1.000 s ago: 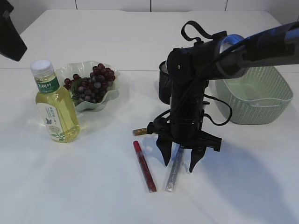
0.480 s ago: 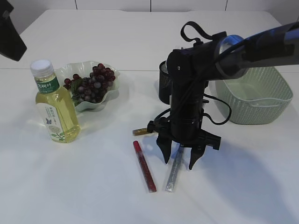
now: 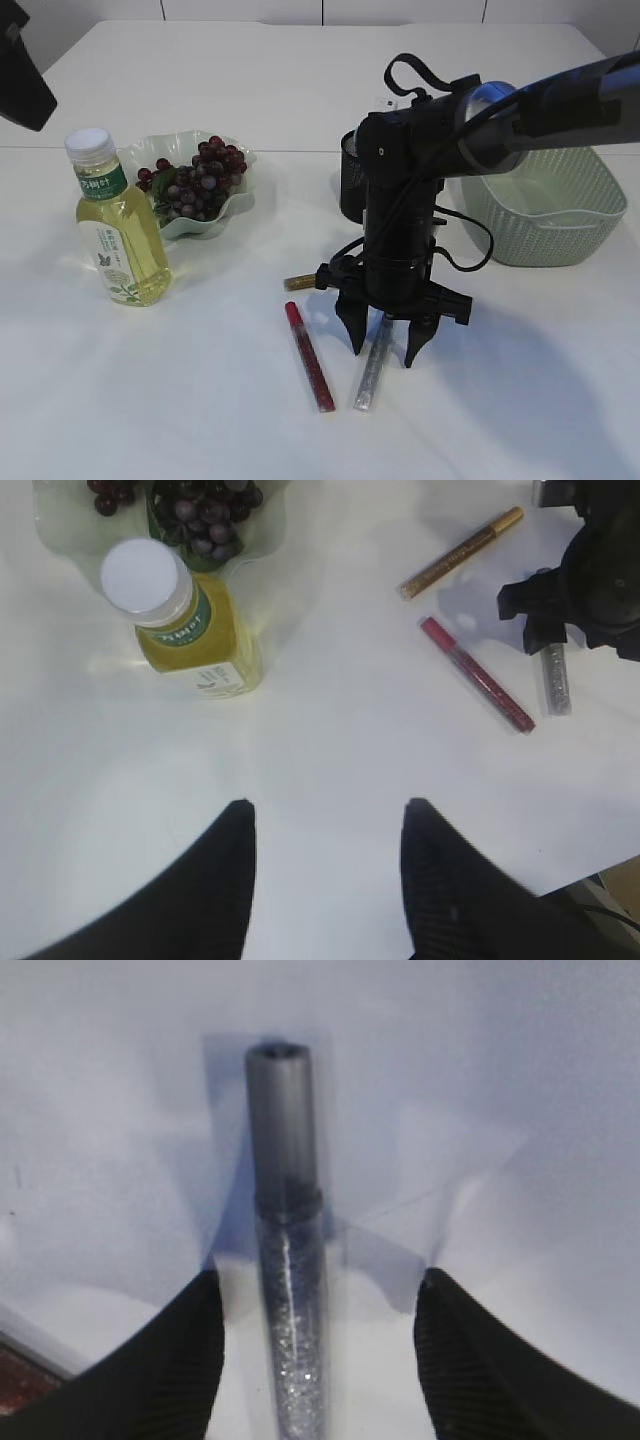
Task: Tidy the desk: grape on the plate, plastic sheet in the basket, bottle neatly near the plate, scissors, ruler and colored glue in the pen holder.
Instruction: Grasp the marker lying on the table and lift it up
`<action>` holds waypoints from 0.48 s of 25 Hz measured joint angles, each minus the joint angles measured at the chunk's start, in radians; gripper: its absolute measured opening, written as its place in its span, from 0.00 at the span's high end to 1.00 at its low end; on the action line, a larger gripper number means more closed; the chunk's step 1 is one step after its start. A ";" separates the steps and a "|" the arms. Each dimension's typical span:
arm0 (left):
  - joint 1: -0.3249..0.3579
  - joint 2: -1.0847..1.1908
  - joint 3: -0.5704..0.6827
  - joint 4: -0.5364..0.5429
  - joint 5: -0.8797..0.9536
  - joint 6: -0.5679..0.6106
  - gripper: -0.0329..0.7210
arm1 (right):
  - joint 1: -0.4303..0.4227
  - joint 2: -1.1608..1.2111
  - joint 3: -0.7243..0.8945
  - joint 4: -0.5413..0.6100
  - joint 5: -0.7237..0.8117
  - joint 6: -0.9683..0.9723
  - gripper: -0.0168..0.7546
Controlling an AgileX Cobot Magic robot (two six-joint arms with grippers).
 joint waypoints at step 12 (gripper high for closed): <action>0.000 -0.002 0.000 0.000 0.000 0.000 0.49 | 0.000 0.000 0.000 0.000 0.000 0.000 0.57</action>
